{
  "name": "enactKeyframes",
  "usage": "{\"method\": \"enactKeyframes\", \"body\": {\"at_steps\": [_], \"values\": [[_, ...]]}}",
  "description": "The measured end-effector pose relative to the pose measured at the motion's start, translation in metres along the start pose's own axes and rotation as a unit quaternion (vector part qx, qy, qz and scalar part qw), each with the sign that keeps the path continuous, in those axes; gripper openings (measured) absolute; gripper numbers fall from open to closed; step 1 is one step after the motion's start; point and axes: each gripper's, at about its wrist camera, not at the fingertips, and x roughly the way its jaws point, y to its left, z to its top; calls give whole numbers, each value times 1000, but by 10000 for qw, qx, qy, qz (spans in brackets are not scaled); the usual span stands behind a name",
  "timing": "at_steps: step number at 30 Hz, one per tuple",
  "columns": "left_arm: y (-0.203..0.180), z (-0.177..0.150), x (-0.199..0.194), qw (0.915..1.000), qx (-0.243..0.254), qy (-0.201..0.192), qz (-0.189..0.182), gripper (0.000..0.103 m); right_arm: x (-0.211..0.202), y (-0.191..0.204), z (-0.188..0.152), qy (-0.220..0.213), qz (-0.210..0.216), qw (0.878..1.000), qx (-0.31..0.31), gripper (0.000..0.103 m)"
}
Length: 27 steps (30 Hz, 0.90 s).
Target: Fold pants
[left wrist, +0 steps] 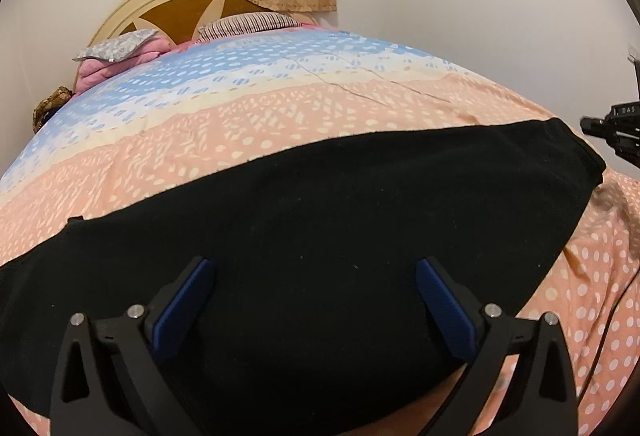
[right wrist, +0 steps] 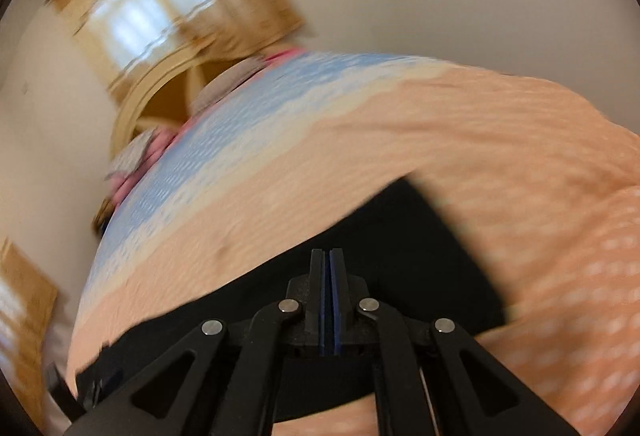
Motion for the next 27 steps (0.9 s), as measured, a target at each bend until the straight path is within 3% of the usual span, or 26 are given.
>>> {"method": "enactKeyframes", "body": {"at_steps": [2,4,6,12,19,23,25,27], "values": [[0,-1,0,10000,-5,-5,7,103,3,-24,10,160,-225,9994,224,16],[0,-1,-1,10000,1,-5,18,103,10,-42,13,330,-302,9984,347,53],[-1,-1,-1,10000,-6,-3,13,103,6,-56,7,305,-356,9981,399,67],[0,-1,-1,10000,-1,3,31,103,17,-67,-3,391,-574,9967,428,67],[-1,-2,0,10000,5,7,61,103,20,-38,-15,801,-916,9916,-436,66],[0,-3,-1,10000,2,8,43,103,22,-37,-20,668,-1119,9902,-495,43],[0,-3,-2,10000,11,26,32,103,18,-43,-20,607,-949,9932,-284,20],[0,-1,-4,9999,74,95,34,103,14,-46,-19,624,-772,9950,-91,14]]}}
